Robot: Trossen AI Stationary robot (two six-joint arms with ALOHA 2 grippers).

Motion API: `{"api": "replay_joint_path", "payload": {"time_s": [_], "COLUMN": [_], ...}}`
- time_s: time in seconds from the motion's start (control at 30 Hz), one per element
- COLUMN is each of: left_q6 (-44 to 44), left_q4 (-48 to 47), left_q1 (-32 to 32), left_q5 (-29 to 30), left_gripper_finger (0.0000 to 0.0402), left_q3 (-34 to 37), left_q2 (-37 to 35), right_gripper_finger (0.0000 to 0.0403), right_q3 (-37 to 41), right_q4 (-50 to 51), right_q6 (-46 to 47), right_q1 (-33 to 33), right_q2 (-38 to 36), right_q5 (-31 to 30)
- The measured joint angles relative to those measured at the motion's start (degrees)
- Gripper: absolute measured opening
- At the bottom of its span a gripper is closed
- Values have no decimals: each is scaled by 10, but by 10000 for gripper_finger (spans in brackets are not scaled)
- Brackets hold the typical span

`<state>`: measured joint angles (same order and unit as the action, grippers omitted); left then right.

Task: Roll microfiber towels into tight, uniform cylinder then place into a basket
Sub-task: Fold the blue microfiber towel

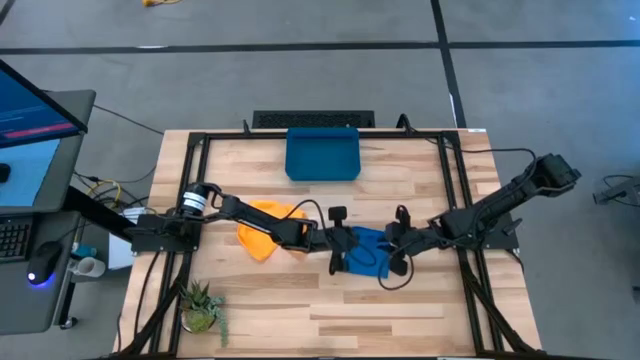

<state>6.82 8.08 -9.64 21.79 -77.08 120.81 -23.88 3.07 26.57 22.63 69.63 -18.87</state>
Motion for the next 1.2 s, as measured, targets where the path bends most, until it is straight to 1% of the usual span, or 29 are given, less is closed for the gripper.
{"api": "replay_joint_path", "payload": {"time_s": [0.17,0.3,0.43,0.53,0.8,1.0,1.1,1.2], "left_q6": [0,0,0,0,0,0,0,0], "left_q4": [0,0,-1,-1,-11,-14,-16,-24], "left_q1": [0,-1,0,0,0,0,0,0], "left_q5": [0,0,0,0,0,0,0,0], "left_gripper_finger": [4,4,4,4,4,4,4,4], "left_q3": [0,0,0,0,0,0,0,0], "left_q2": [0,0,0,0,1,1,1,1], "right_gripper_finger": [118,118,118,118,118,118,106,77], "right_q3": [0,13,17,17,17,16,14,1], "right_q4": [26,20,30,31,17,14,24,36], "right_q6": [0,4,22,25,26,35,35,36], "right_q1": [-19,-28,-29,-28,-29,-29,-28,-28], "right_q2": [0,0,0,2,68,78,70,66], "right_q5": [-7,-6,9,9,10,9,15,40]}}
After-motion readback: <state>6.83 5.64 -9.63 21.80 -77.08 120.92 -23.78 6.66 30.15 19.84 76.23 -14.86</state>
